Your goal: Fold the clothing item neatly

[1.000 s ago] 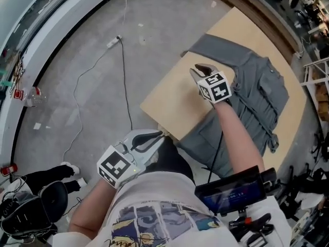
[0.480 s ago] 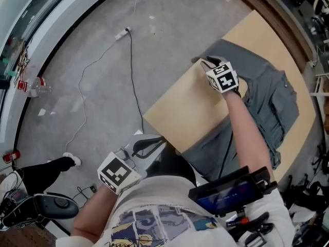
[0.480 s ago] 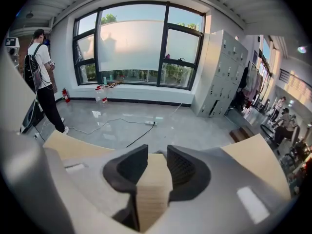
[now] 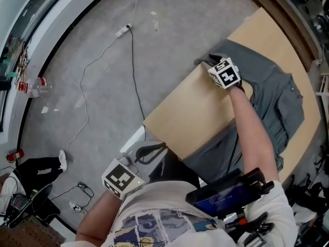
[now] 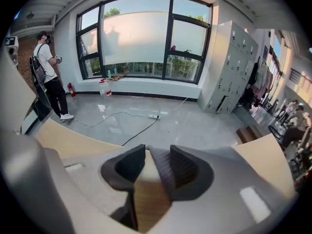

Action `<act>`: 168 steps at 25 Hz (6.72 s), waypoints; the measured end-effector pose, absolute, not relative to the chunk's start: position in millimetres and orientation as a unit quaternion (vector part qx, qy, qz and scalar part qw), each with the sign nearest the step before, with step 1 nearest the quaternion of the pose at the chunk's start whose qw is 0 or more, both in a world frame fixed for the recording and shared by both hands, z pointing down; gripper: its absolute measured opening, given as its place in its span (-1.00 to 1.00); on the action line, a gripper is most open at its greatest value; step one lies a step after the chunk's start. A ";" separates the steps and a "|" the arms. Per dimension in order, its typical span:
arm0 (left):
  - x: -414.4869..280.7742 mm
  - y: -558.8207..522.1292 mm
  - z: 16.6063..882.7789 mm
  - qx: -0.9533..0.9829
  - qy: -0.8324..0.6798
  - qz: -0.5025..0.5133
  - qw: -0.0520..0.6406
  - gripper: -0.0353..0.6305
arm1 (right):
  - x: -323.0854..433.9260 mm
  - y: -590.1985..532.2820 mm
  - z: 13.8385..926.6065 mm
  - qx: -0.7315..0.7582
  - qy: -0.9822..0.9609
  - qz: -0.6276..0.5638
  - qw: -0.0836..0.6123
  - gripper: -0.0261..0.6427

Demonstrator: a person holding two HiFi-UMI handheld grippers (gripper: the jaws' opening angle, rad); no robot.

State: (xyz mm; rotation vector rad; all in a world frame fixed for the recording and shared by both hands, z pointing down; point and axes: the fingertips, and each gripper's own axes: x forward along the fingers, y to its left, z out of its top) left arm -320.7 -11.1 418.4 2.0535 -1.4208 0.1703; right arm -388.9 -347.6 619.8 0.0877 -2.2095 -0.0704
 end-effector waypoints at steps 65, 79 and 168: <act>-128.9 -54.1 397.4 0.870 -0.390 0.101 0.284 -0.79 | -79.5 -434.2 479.8 0.295 -0.911 0.209 0.197 -0.85; -66.1 -79.7 399.2 0.901 -0.309 0.127 0.276 -0.79 | 85.1 -449.8 466.9 0.397 -0.875 0.233 0.153 -0.86; -83.8 168.9 462.7 0.925 -0.225 0.179 0.248 -0.76 | 178.9 114.0 539.7 0.452 -0.812 0.237 0.282 -0.63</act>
